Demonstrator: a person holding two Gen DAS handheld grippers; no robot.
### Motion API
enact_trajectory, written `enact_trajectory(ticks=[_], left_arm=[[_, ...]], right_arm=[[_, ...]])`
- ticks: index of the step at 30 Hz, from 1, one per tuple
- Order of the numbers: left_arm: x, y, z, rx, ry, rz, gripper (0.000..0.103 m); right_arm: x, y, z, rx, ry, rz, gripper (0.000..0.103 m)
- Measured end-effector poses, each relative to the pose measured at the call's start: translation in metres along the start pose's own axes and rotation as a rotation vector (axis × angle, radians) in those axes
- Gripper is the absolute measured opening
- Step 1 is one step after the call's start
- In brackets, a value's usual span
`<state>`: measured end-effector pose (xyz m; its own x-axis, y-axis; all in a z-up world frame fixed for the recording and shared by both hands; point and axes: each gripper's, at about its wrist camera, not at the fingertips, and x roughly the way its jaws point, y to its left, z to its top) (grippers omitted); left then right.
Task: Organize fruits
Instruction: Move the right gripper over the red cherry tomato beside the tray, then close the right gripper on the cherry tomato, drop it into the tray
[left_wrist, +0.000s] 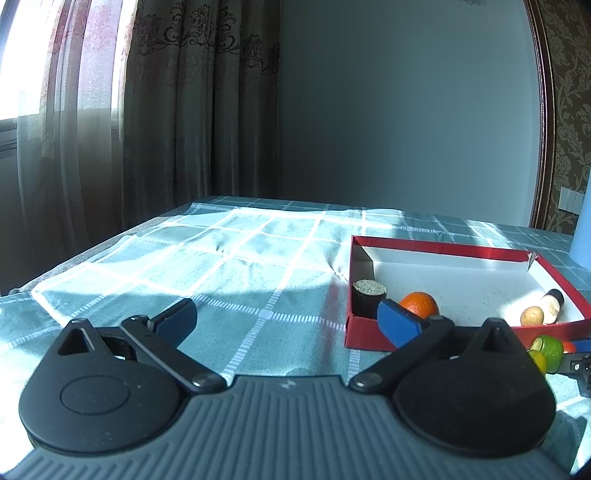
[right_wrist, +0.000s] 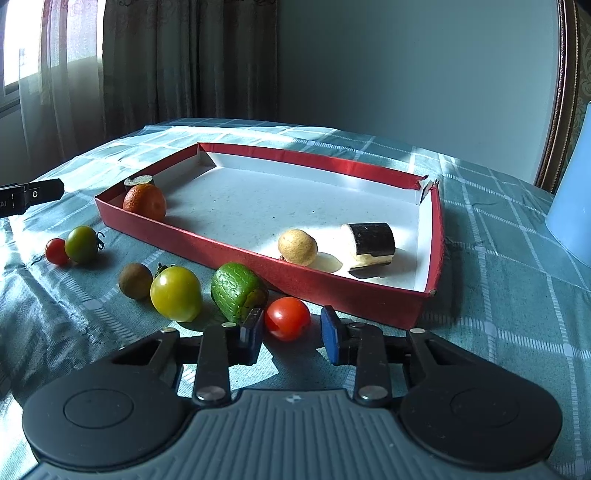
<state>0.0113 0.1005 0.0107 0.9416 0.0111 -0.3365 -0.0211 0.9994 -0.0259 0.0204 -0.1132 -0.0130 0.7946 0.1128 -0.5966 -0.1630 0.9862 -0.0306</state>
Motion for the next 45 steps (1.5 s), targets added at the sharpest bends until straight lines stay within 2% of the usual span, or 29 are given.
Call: enact_trajectory(ticks=[2, 13, 19, 25, 40, 45], left_arm=[[0.000, 0.000, 0.000, 0.000, -0.001, 0.000, 0.103], [0.000, 0.001, 0.000, -0.007, 0.002, -0.002, 0.103], [0.000, -0.001, 0.000, 0.003, 0.005, 0.001, 0.103], [0.000, -0.001, -0.001, 0.005, 0.004, 0.004, 0.103], [-0.001, -0.001, -0.001, 0.003, -0.002, -0.003, 0.103], [0.000, 0.000, 0.000, -0.004, 0.003, -0.009, 0.103]], right_arm=[[0.000, 0.001, 0.000, -0.004, -0.001, 0.000, 0.026], [-0.005, 0.000, -0.001, 0.007, -0.022, -0.003, 0.025], [-0.030, -0.004, -0.003, 0.030, -0.115, 0.013, 0.025], [-0.036, -0.014, 0.013, 0.035, -0.191, -0.049, 0.025], [0.004, -0.046, 0.022, 0.135, -0.118, -0.121, 0.025], [-0.001, -0.049, 0.019, 0.156, -0.135, -0.110, 0.026]])
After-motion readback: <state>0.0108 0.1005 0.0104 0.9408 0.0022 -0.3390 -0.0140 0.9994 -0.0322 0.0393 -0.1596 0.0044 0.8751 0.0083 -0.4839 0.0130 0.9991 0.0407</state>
